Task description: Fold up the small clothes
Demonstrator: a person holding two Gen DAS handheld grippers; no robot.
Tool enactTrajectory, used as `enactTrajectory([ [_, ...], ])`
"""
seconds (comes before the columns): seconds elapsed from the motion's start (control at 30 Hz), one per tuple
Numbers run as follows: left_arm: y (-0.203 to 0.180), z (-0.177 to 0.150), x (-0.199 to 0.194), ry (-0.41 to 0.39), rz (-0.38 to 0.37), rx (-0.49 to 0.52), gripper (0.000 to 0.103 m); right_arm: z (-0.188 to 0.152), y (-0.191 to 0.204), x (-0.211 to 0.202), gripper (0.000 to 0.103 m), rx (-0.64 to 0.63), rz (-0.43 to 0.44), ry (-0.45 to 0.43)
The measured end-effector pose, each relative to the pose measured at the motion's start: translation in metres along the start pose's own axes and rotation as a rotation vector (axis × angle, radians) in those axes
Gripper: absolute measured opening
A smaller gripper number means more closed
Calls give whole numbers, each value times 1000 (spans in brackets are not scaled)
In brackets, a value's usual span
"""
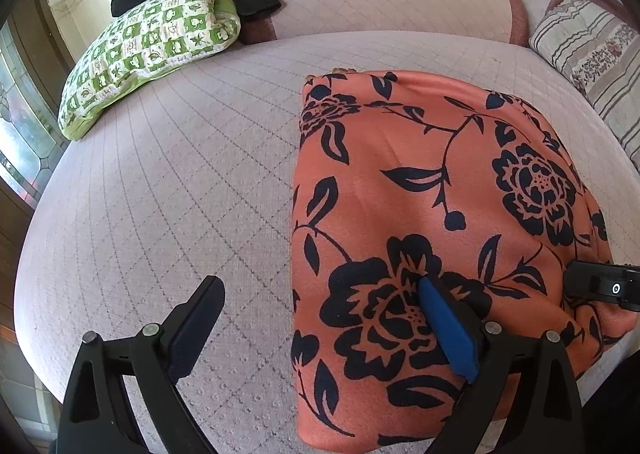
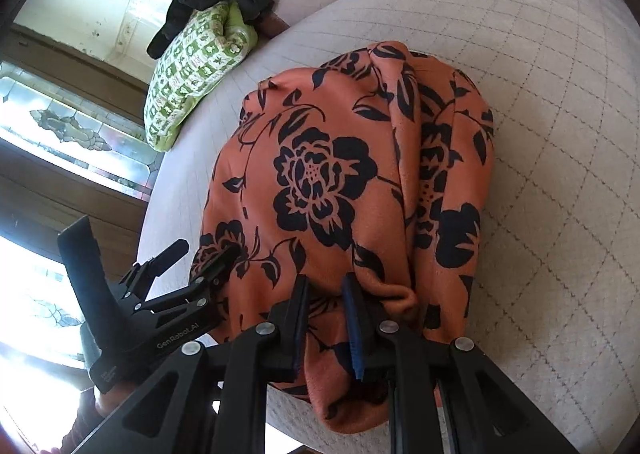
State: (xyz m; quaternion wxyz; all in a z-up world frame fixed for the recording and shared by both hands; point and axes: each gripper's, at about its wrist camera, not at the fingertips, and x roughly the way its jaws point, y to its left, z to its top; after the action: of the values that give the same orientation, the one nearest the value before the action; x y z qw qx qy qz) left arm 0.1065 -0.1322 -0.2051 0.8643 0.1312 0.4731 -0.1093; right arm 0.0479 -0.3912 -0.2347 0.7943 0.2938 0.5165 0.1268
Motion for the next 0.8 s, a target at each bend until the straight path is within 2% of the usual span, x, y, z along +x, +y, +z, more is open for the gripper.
enactTrajectory([
  [0.03, 0, 0, 0, 0, -1, -2, 98, 1, -1, 1, 18, -2, -8, 0],
  [0.4, 2, -1, -1, -3, 1, -5, 98, -5, 11, 10, 17, -38, -44, -30],
  [0.5, 8, 3, -7, 7, -40, 6, 98, -5, 23, -3, 24, -68, -28, -66],
  [0.57, 16, 8, -12, 12, -91, 13, 98, -3, 17, -14, 35, -36, 26, -98],
  [0.6, 22, 10, -16, 4, -116, 4, 98, 0, 8, -25, 58, 14, 66, -139],
  [0.63, 30, 13, -19, -7, -143, -10, 98, 3, 1, -33, 89, 50, 82, -179],
  [0.67, 38, 17, -21, -10, -180, -28, 98, 5, -9, -47, 94, 97, 84, -252],
  [0.7, 46, 21, -21, -2, -218, -46, 98, 7, -17, -55, 94, 127, 78, -299],
  [0.8, 64, 31, -10, 62, -314, -91, 98, 12, -53, -62, 94, 283, 98, -323],
])
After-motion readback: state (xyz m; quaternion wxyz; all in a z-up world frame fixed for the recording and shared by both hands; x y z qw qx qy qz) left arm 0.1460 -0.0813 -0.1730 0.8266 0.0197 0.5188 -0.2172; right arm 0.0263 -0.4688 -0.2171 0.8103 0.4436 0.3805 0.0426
